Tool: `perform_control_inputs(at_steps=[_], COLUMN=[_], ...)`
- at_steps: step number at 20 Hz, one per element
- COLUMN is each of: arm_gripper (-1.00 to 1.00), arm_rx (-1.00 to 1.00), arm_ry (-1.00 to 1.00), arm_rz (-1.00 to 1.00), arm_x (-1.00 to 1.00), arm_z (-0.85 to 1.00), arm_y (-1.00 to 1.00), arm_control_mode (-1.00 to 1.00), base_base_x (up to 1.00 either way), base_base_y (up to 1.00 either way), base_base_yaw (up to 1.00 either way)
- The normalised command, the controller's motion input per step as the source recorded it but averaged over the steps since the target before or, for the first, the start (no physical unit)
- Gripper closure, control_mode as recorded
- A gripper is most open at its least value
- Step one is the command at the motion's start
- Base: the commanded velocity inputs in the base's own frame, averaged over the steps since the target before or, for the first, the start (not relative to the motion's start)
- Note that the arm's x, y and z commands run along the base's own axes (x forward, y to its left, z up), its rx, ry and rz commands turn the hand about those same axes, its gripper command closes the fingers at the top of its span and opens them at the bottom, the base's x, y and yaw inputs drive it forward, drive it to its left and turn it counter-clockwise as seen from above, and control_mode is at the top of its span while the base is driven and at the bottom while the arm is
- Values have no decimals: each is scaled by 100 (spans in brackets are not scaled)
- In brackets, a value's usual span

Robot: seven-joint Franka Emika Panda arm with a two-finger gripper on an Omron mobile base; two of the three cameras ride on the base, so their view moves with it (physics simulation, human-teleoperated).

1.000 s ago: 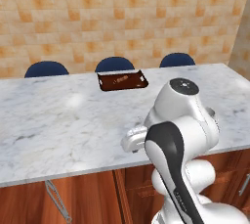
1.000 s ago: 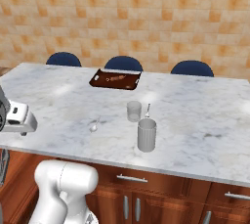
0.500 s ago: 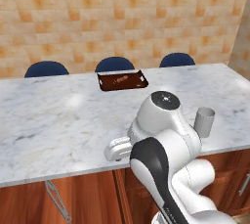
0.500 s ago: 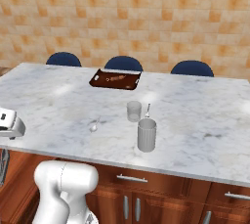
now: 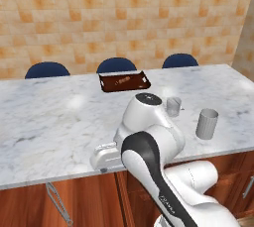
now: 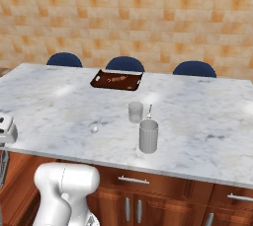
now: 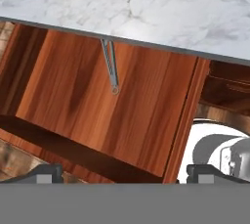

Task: Take the tongs from the drawer on the left and place them on the dining counter next to the tray containing the kebab skewer.

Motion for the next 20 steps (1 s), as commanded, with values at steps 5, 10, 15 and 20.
perform_control_inputs(at_steps=[5, 10, 15, 20], arm_gripper=[-100, -100, -100, -100], arm_rx=[0, 0, -3, -9], arm_ry=[15, 11, 11, 3], arm_rz=[9, 6, 1, -4], arm_x=[0, 4, 5, 0], arm_z=[-46, -58, -57, -35], arm_y=[50, 46, 33, 11], arm_control_mode=[-100, -100, -100, -100], base_base_x=[0, 0, 0, 0], base_base_y=[0, 0, 0, 0], base_base_yaw=[0, 0, 0, 0])
